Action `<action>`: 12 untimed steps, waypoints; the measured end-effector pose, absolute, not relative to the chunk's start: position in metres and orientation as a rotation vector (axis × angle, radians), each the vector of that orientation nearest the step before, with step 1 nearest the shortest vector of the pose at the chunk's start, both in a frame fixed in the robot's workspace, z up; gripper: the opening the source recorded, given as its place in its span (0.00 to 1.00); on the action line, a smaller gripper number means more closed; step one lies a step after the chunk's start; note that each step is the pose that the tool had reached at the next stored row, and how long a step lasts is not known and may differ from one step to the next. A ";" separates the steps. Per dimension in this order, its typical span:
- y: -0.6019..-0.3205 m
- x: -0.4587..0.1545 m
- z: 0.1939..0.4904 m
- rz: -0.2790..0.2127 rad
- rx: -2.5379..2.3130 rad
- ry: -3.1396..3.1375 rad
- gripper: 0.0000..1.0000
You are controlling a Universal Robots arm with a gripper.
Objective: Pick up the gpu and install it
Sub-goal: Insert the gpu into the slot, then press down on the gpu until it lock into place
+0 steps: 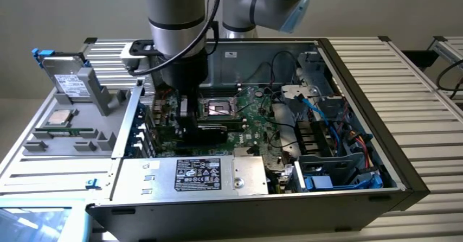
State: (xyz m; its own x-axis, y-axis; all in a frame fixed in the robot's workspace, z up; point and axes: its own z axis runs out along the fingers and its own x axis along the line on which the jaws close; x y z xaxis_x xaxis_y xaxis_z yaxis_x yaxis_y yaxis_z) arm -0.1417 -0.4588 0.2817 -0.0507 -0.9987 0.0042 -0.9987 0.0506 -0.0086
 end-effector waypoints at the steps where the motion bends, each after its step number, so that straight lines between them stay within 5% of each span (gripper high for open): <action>1: -0.459 -0.142 0.286 -0.014 -2.162 2.275 0.43; 12: -0.459 -0.142 0.299 -0.015 -2.162 2.275 0.43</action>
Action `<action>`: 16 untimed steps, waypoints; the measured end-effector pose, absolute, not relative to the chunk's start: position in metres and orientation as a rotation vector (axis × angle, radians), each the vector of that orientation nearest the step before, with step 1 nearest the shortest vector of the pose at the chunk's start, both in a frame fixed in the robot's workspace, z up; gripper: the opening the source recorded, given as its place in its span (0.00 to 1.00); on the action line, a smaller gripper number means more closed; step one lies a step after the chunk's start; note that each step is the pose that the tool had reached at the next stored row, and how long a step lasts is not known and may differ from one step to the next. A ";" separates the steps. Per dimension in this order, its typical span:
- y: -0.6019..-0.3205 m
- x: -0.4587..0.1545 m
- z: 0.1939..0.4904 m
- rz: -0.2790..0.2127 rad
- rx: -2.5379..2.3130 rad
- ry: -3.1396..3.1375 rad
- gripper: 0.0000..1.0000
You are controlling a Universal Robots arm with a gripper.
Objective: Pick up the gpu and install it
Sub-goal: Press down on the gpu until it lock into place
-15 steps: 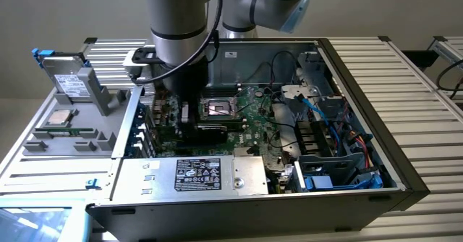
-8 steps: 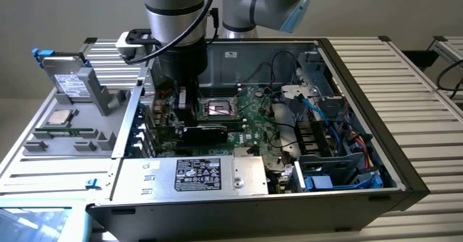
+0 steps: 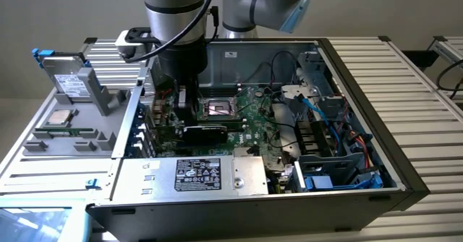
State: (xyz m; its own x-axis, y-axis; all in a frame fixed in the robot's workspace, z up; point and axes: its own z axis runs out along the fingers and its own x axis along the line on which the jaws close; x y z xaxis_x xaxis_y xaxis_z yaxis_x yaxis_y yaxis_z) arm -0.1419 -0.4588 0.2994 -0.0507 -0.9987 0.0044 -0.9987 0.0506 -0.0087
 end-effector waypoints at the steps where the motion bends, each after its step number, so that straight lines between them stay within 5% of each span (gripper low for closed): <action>1: -0.459 -0.142 0.300 -0.015 -2.162 2.275 0.43; 6: -0.459 -0.142 0.300 -0.015 -2.162 2.275 0.41; 7: -0.459 -0.142 0.300 -0.015 -2.162 2.275 0.28; 12: -0.459 -0.142 0.300 -0.015 -2.163 2.275 0.12; 16: -0.458 -0.153 0.297 -0.030 -2.156 2.268 0.12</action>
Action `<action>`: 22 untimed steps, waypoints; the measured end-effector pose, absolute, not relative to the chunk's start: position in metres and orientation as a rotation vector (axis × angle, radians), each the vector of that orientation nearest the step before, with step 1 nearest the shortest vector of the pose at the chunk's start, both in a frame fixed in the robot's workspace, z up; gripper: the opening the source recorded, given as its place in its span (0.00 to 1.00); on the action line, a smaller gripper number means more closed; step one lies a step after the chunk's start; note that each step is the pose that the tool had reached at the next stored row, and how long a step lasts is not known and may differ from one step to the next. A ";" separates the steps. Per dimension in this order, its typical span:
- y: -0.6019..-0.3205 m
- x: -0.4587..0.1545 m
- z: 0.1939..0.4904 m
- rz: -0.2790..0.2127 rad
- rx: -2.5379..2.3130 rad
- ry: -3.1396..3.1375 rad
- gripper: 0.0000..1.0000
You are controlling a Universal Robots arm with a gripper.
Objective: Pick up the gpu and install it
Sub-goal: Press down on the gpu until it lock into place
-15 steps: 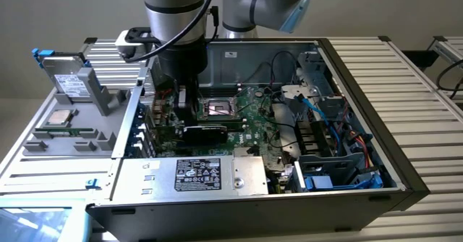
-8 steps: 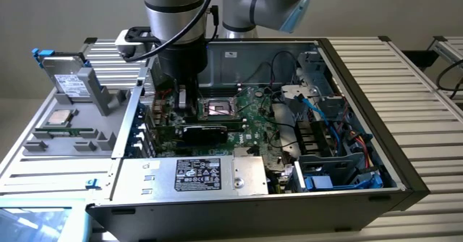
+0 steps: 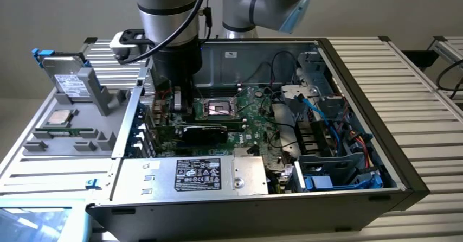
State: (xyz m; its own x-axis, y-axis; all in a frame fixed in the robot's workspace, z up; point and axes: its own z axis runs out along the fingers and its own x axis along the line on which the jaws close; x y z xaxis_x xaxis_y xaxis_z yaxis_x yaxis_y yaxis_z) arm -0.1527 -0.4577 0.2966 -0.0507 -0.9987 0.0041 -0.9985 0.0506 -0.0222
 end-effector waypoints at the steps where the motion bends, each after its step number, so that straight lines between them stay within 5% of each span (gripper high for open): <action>1: -0.457 -0.155 0.295 -0.032 -2.154 2.266 0.12; 22: -0.449 -0.158 0.266 -0.047 -2.157 2.269 0.12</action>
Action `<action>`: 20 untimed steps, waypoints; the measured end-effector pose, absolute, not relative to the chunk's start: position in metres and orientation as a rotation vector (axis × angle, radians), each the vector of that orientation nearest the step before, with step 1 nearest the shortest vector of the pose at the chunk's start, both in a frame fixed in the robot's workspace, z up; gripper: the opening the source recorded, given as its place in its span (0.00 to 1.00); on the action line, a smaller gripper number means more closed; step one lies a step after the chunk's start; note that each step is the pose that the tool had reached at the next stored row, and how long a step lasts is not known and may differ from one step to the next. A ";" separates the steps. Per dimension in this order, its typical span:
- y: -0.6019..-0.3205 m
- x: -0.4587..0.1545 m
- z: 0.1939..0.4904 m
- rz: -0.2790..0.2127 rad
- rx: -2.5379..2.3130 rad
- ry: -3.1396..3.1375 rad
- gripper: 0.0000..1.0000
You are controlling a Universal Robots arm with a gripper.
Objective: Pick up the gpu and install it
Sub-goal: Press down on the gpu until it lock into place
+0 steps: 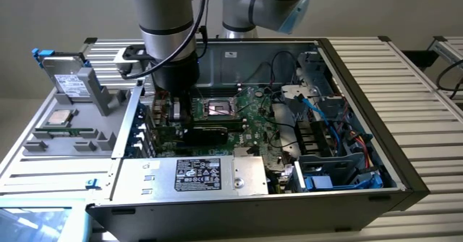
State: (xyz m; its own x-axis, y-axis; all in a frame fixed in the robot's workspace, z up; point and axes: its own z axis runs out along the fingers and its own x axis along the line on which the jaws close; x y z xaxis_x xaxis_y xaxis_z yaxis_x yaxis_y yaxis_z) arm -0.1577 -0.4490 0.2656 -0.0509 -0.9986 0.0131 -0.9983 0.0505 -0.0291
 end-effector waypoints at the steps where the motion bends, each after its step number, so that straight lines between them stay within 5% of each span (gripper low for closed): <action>1: -0.449 -0.157 0.268 -0.046 -2.156 2.269 0.12; 20: -0.449 -0.125 0.264 -0.020 -2.178 2.291 0.12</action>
